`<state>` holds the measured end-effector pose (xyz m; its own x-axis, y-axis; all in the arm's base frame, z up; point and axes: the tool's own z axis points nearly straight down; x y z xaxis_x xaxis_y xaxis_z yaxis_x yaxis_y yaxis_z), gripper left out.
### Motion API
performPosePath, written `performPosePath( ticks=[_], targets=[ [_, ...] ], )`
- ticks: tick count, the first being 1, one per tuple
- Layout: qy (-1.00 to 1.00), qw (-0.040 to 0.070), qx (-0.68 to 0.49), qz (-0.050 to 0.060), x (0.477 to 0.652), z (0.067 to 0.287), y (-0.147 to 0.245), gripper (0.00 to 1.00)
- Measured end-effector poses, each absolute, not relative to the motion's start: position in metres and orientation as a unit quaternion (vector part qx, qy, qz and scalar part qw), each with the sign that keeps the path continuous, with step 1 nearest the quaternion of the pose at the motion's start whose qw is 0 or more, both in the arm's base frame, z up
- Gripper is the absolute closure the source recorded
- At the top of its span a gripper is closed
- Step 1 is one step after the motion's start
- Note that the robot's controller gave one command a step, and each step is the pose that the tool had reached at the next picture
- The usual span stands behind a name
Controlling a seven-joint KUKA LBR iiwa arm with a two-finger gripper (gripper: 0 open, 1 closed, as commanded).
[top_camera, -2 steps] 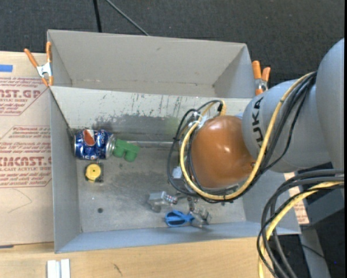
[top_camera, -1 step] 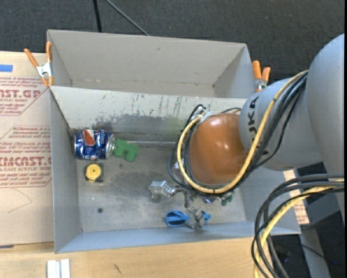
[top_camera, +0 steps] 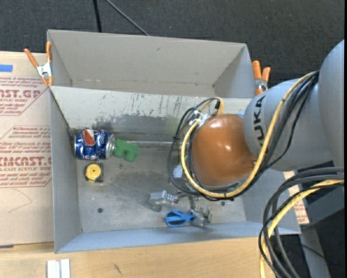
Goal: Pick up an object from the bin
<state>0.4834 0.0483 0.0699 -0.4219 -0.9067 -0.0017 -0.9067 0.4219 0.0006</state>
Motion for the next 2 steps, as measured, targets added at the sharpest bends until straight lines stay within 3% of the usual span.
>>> performPosePath(
  ticks=[1,2],
  targets=[
    [0.844,0.001,-0.536,0.001,0.484,0.07,0.049,1.0],
    [0.837,0.004,-0.547,-0.001,0.5,0.187,0.077,1.0]
  ],
)
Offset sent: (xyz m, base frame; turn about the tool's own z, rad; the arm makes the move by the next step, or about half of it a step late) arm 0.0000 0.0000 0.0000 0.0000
